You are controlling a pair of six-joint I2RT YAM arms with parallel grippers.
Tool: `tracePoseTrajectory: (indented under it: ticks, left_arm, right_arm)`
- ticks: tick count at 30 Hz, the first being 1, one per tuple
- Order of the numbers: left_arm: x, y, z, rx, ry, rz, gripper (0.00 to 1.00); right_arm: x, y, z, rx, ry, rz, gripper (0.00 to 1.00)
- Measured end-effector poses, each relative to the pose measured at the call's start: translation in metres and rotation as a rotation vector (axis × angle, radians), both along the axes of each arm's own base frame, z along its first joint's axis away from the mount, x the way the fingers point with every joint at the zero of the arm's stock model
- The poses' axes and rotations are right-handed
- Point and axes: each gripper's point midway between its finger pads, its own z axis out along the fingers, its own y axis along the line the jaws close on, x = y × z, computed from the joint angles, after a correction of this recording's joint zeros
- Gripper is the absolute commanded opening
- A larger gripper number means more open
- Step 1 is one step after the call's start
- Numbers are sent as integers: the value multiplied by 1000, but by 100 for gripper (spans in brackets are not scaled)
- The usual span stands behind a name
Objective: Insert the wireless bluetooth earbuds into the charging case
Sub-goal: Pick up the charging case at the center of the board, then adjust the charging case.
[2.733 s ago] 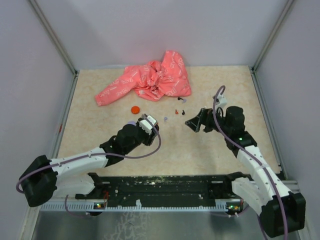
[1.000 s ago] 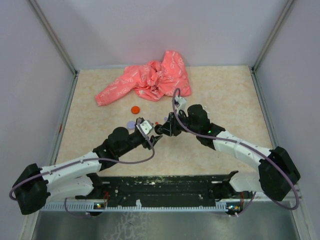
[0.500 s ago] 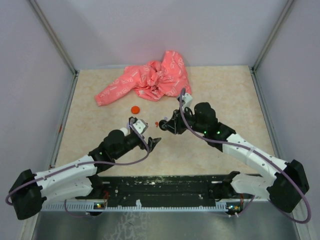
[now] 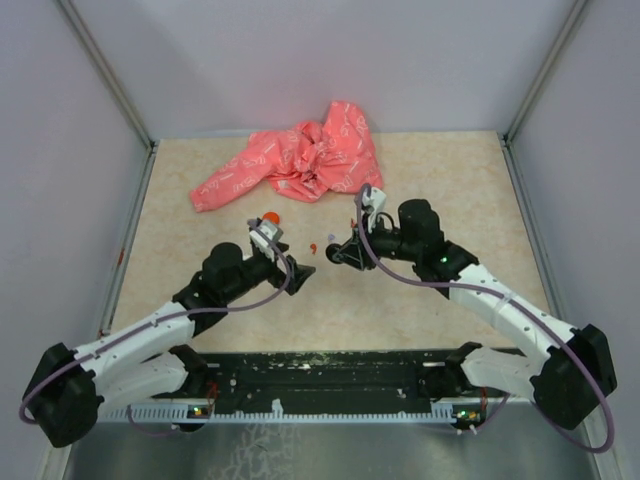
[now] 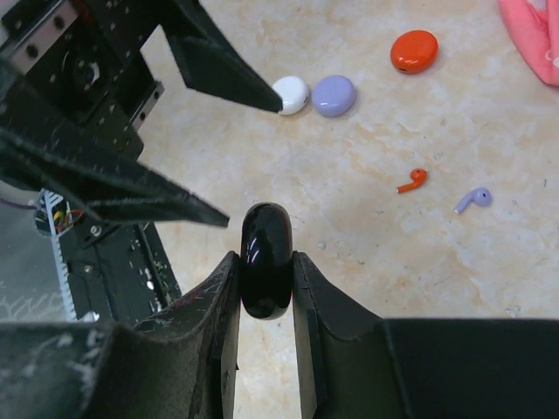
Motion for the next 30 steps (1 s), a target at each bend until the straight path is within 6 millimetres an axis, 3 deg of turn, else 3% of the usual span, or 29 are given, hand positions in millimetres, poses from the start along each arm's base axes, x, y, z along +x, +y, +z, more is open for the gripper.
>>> tracePoseTrajectory:
  ticks: [5,11,15,19,30]
  left_arm:
    - [8,8,15,-114,29,-26,100]
    - [-17,-2,48,-225,-25,-171,100]
    - [-32,-5,66,-271,-107,-253,98]
    - [-44,-6,61,-283,-165,-317,98]
    - [-57,-18,49,-279,-158,-443,72]
  right_arm:
    - [-6,4,1,21,-16,98,0]
    - [-19,12,-6,27,-15,229,0]
    - [-27,15,0,44,-46,298,0]
    - [-31,18,9,62,-85,350,0]
    - [-42,20,11,73,-143,437,0]
